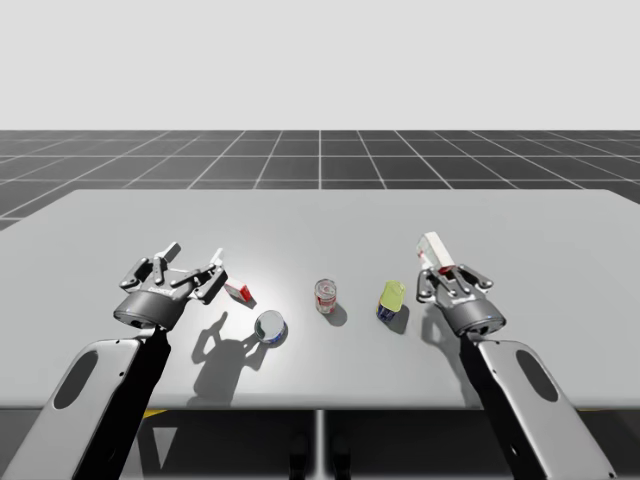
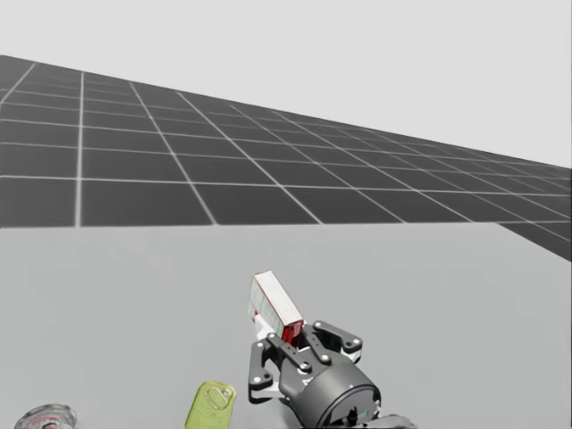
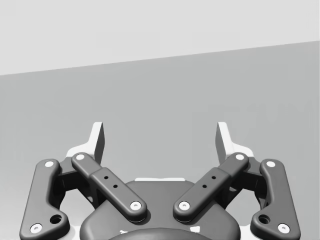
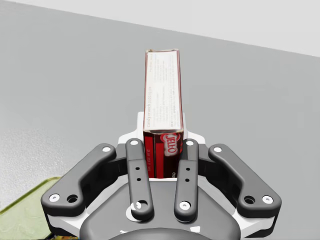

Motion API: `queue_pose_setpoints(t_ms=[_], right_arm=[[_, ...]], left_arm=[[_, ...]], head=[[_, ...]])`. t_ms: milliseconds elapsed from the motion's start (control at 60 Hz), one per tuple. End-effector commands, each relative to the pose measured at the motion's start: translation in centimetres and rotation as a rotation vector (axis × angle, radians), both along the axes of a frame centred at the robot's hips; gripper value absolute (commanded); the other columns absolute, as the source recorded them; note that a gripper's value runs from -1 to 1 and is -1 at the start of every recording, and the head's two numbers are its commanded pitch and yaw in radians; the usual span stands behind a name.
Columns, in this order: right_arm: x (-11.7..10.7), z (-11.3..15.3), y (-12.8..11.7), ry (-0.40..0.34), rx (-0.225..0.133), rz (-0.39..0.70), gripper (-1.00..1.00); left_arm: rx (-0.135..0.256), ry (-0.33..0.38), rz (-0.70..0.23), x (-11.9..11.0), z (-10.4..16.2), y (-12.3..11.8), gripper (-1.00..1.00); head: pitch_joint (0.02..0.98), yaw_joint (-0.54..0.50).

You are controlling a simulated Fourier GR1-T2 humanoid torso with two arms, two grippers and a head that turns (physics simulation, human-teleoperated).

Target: Lift the pudding box off the table.

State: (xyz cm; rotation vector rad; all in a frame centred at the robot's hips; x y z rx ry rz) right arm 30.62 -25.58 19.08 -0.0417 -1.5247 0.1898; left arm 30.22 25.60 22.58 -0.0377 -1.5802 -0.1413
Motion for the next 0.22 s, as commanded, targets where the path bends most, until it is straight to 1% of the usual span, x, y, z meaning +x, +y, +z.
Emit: queue_pose_setpoints(t_ms=[17,67,83,133,150,183,217], right_arm=[[1.2,5.1,-0.2,-0.144,-0.015,-0.069,1.00],[1.2,6.2,0.0,-0.176,-0.019,-0.073,1.00],[1.1,7.2,0.1,-0.204,-0.019,-0.073,1.00],[1.0,8.3,0.3,-0.236,-0.020,-0.072,1.00],[0.9,9.0,0.4,-0.260,-0.023,-0.073,1.00],[0.7,9.6,0.5,-0.279,-0.020,-0.071,1.00],[0.4,10.9,0.8,-0.317,-0.012,-0.069,1.00]], left_arm=[[0.000,0.000,0.003,0.0,0.0,0.0,-1.00],[0.000,0.000,0.003,0.0,0.0,0.0,-1.00],[0.000,0.001,0.003,0.0,0.0,0.0,-1.00],[0.000,0.001,0.004,0.0,0.0,0.0,-1.00],[0.000,0.001,0.004,0.0,0.0,0.0,-1.00],[0.000,0.001,0.004,0.0,0.0,0.0,-1.00],[0.000,0.001,0.004,0.0,0.0,0.0,-1.00]], head=[[0.428,-0.46],[0.429,-0.46],[0.431,-0.46],[0.431,-0.46],[0.432,-0.46],[0.433,-0.46],[0.435,-0.46]])
